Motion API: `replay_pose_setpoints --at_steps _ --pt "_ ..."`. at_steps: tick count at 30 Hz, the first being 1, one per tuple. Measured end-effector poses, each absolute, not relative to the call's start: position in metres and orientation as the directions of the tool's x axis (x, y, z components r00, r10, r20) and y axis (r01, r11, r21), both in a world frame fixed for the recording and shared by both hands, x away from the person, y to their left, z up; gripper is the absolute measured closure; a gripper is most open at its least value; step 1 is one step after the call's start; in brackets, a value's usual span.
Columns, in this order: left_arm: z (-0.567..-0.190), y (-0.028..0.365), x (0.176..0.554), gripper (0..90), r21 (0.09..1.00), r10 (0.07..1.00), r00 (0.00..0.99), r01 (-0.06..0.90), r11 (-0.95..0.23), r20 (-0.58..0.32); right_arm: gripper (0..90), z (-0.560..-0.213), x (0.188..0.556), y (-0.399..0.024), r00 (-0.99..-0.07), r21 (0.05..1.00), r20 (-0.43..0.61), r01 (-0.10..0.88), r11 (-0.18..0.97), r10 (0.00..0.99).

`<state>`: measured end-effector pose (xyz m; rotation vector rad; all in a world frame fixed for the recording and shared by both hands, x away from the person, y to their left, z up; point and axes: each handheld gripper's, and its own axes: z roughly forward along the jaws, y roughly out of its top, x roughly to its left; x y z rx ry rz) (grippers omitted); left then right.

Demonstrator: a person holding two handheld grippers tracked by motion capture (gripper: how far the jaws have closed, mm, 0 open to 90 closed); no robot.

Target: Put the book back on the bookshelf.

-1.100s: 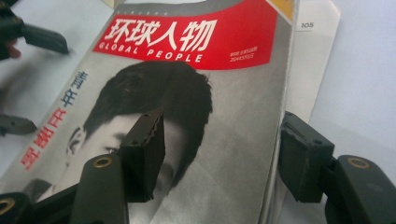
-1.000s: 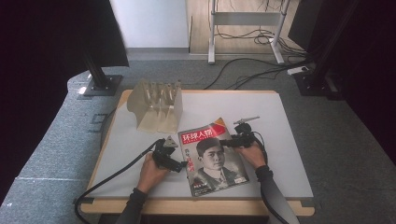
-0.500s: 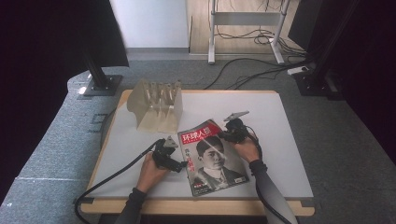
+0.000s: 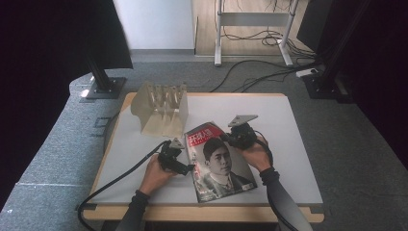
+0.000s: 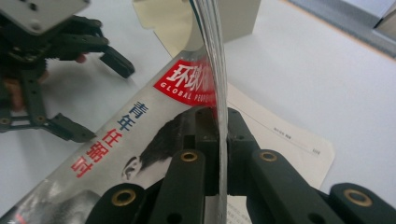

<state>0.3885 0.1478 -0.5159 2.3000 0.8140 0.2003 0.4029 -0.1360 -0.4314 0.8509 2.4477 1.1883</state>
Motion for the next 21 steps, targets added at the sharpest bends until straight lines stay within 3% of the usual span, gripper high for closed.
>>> replay_pose_setpoints --at_steps 16,21 --pt "-0.499 0.134 0.398 2.7 0.684 0.514 0.833 0.498 -0.533 -0.206 85.7 -0.395 0.38 -0.14 -0.819 0.843 -0.03 0.288 0.455 0.573" --pt "-0.492 0.131 0.397 8.1 0.679 0.536 0.83 0.482 -0.555 -0.151 85.6 -0.394 0.38 -0.14 -0.817 0.847 -0.029 0.286 0.448 0.576"
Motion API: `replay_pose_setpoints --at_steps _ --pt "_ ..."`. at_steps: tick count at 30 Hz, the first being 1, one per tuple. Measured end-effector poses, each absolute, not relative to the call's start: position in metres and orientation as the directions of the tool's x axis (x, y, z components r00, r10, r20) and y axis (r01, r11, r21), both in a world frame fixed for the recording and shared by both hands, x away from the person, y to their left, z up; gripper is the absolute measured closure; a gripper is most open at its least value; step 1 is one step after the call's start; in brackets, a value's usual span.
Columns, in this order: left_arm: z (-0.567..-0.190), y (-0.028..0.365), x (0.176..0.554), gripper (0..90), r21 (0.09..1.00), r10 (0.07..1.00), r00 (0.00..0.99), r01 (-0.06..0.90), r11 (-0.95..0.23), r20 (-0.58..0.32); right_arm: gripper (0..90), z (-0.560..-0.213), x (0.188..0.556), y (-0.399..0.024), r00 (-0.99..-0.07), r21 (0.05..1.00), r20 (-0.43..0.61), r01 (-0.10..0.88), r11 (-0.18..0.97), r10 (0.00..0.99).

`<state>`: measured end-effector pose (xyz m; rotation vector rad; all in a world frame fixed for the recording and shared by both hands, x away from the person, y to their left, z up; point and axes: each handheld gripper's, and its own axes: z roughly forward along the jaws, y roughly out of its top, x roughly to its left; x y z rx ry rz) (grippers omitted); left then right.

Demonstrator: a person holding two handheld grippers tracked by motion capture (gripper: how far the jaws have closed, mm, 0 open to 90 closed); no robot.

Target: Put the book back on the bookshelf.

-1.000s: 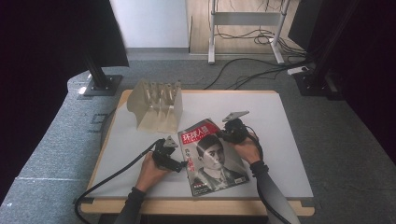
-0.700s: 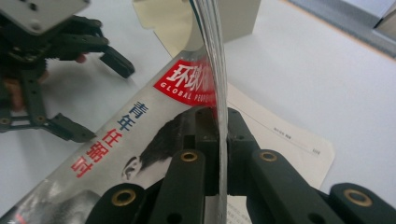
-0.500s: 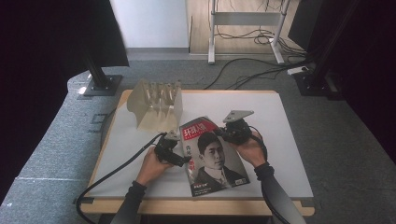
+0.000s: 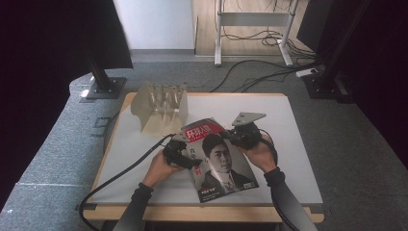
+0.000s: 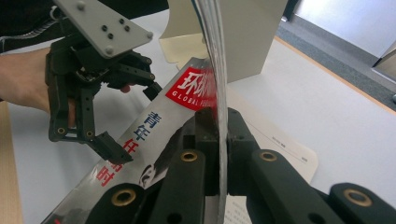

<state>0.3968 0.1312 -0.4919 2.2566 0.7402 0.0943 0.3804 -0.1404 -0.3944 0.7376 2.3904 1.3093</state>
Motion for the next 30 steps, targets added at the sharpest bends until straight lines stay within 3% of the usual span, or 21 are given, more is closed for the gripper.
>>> replay_pose_setpoints --at_steps 2,13,23,30 --pt "-0.483 0.132 0.394 15.3 0.701 0.562 0.82 0.464 -0.542 -0.107 85.6 -0.393 0.381 -0.143 -0.815 0.852 -0.019 0.29 0.435 0.579" --pt "-0.45 0.133 0.396 50.8 0.737 0.56 0.818 0.458 -0.497 -0.131 85.5 -0.379 0.38 -0.149 -0.809 0.878 -0.031 0.258 0.403 0.587" --pt "-0.431 0.136 0.4 69.7 0.738 0.56 0.802 0.504 -0.448 -0.208 85.4 -0.372 0.38 -0.153 -0.799 0.888 -0.042 0.245 0.389 0.599" --pt "-0.408 0.136 0.394 75.5 0.763 0.565 0.815 0.446 -0.467 -0.131 85.1 -0.365 0.385 -0.16 -0.786 0.885 -0.059 0.244 0.397 0.616"
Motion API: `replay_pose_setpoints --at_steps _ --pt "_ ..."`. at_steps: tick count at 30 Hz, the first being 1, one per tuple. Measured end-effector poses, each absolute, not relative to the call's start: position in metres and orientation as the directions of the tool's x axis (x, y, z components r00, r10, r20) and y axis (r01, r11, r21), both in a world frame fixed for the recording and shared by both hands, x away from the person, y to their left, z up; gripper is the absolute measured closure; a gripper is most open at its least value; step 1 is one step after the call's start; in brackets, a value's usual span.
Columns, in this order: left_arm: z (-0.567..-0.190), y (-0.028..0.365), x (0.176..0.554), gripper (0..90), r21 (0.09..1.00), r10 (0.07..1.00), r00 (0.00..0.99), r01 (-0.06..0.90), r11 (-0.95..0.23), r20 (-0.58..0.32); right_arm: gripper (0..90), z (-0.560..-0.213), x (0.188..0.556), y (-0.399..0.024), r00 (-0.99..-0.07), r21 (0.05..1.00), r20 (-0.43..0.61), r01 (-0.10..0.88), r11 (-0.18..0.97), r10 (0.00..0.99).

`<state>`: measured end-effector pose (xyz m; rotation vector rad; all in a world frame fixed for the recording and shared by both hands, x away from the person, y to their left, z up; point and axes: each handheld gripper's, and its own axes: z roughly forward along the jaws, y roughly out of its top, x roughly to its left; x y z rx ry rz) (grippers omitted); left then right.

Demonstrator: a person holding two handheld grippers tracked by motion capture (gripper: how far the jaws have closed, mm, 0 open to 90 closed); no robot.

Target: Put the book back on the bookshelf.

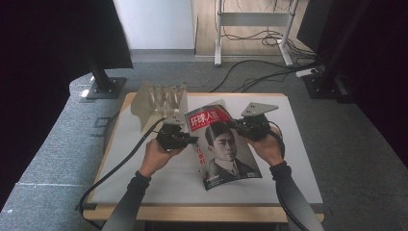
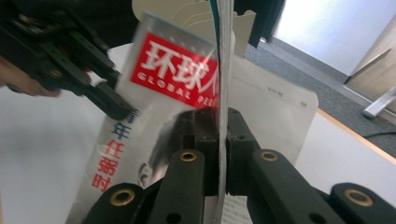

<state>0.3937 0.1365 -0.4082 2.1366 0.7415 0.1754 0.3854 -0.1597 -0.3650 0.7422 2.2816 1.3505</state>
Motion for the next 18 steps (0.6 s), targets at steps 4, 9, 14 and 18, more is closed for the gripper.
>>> replay_pose_setpoints --at_steps 4,9,14,18 --pt "-0.396 0.135 0.388 76.2 0.778 0.571 0.82 0.386 -0.496 -0.043 85.0 -0.362 0.389 -0.163 -0.775 0.883 -0.063 0.25 0.397 0.629" --pt "-0.38 0.136 0.381 79.8 0.81 0.581 0.811 0.295 -0.507 0.068 85.1 -0.356 0.393 -0.168 -0.754 0.891 -0.08 0.239 0.385 0.652" --pt "-0.37 0.139 0.372 84.7 0.842 0.597 0.788 0.217 -0.493 0.146 85.0 -0.348 0.391 -0.169 -0.743 0.908 -0.1 0.204 0.366 0.662" --pt "-0.377 0.143 0.365 85.1 0.844 0.584 0.797 0.199 -0.498 0.157 84.7 -0.361 0.391 -0.172 -0.745 0.904 -0.103 0.205 0.374 0.659"
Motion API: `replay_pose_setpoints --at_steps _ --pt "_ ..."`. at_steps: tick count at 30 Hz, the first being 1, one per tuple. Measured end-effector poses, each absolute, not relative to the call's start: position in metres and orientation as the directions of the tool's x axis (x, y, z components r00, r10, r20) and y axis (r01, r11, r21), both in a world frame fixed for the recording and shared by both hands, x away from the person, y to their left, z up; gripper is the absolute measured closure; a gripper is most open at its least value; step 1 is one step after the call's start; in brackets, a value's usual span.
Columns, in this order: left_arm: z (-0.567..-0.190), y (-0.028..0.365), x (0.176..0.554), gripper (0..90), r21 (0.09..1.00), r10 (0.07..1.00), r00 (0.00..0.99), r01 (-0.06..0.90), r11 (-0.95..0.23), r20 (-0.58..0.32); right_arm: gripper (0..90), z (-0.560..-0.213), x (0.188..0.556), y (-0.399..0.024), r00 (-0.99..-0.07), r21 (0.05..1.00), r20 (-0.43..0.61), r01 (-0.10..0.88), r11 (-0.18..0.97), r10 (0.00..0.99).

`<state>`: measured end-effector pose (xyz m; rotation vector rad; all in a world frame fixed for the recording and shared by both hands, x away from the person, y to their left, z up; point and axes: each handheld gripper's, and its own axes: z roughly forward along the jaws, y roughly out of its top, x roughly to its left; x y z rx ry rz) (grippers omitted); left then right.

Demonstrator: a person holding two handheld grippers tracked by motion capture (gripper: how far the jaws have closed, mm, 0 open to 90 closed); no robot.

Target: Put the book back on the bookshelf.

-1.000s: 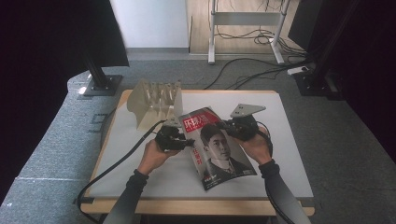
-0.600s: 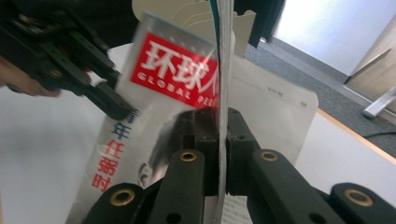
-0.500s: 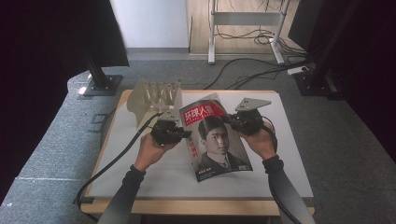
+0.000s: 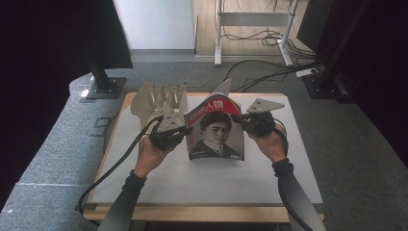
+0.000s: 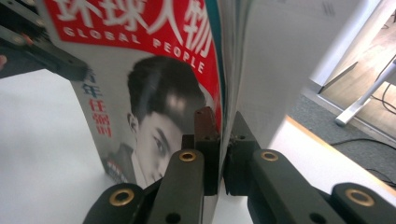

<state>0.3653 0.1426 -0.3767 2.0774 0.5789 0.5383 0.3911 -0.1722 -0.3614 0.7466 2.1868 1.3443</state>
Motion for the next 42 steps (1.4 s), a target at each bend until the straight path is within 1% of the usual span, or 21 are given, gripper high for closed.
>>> replay_pose_setpoints --at_steps 3,4,9,15,16,17,19,20,21,23,25,26,27,28,33,35,37,39,42 --pt "-0.376 0.142 0.364 83.7 0.842 0.567 0.813 0.206 -0.498 0.136 84.7 -0.365 0.39 -0.176 -0.752 0.908 -0.091 0.206 0.364 0.653" --pt "-0.374 0.14 0.364 80.7 0.838 0.558 0.818 0.203 -0.506 0.139 84.4 -0.366 0.388 -0.18 -0.753 0.905 -0.098 0.205 0.373 0.651" --pt "-0.363 0.133 0.37 74.8 0.843 0.541 0.833 0.206 -0.496 0.115 84.1 -0.367 0.383 -0.185 -0.762 0.903 -0.104 0.198 0.382 0.64" --pt "-0.356 0.121 0.379 71.7 0.833 0.535 0.837 0.21 -0.511 0.117 83.8 -0.367 0.38 -0.187 -0.768 0.904 -0.109 0.187 0.384 0.631" --pt "-0.355 0.117 0.384 68.2 0.831 0.522 0.847 0.22 -0.511 0.097 83.6 -0.366 0.38 -0.188 -0.771 0.905 -0.108 0.184 0.383 0.627" --pt "-0.355 0.115 0.386 66.5 0.829 0.514 0.853 0.222 -0.513 0.09 83.5 -0.366 0.38 -0.188 -0.771 0.906 -0.106 0.185 0.381 0.627" --pt "-0.355 0.112 0.39 68.6 0.823 0.512 0.854 0.226 -0.522 0.09 83.2 -0.366 0.38 -0.188 -0.771 0.906 -0.106 0.185 0.381 0.628" --pt "-0.356 0.111 0.391 73.0 0.82 0.519 0.849 0.226 -0.526 0.099 82.8 -0.366 0.38 -0.188 -0.77 0.906 -0.105 0.187 0.38 0.629" --pt "-0.356 0.112 0.392 79.6 0.82 0.521 0.848 0.226 -0.527 0.101 82.2 -0.365 0.38 -0.189 -0.77 0.906 -0.101 0.191 0.378 0.63" --pt "-0.356 0.113 0.392 84.8 0.819 0.527 0.844 0.232 -0.525 0.099 81.4 -0.366 0.38 -0.19 -0.766 0.905 -0.098 0.196 0.377 0.635" --pt "-0.355 0.115 0.394 86.2 0.816 0.518 0.851 0.239 -0.526 0.085 75.6 -0.366 0.382 -0.195 -0.751 0.906 -0.078 0.221 0.36 0.656" --pt "-0.354 0.116 0.394 86.2 0.816 0.513 0.855 0.238 -0.527 0.082 75.6 -0.366 0.382 -0.195 -0.751 0.906 -0.078 0.221 0.36 0.656" --pt "-0.354 0.117 0.394 86.5 0.814 0.505 0.86 0.237 -0.531 0.079 69.3 -0.369 0.383 -0.199 -0.743 0.903 -0.061 0.243 0.354 0.666" --pt "-0.354 0.117 0.394 86.5 0.814 0.505 0.86 0.237 -0.531 0.079 65.3 -0.37 0.383 -0.201 -0.732 0.902 -0.061 0.249 0.351 0.678" --pt "-0.353 0.126 0.395 86.6 0.817 0.493 0.869 0.252 -0.519 0.045 51.6 -0.383 0.38 -0.21 -0.69 0.898 -0.016 0.308 0.314 0.724" --pt "-0.353 0.128 0.395 86.7 0.818 0.494 0.868 0.256 -0.515 0.04 50.0 -0.386 0.379 -0.212 -0.686 0.896 -0.01 0.317 0.311 0.727" --pt "-0.35 0.133 0.394 86.7 0.819 0.495 0.868 0.262 -0.511 0.032 46.1 -0.393 0.378 -0.216 -0.679 0.893 -0.005 0.328 0.309 0.734" --pt "-0.348 0.137 0.393 86.7 0.816 0.497 0.867 0.266 -0.513 0.03 41.7 -0.403 0.378 -0.221 -0.676 0.887 0.012 0.347 0.304 0.737" --pt "-0.342 0.143 0.39 86.7 0.814 0.503 0.864 0.272 -0.514 0.029 38.4 -0.417 0.378 -0.224 -0.678 0.879 0.003 0.352 0.321 0.735"
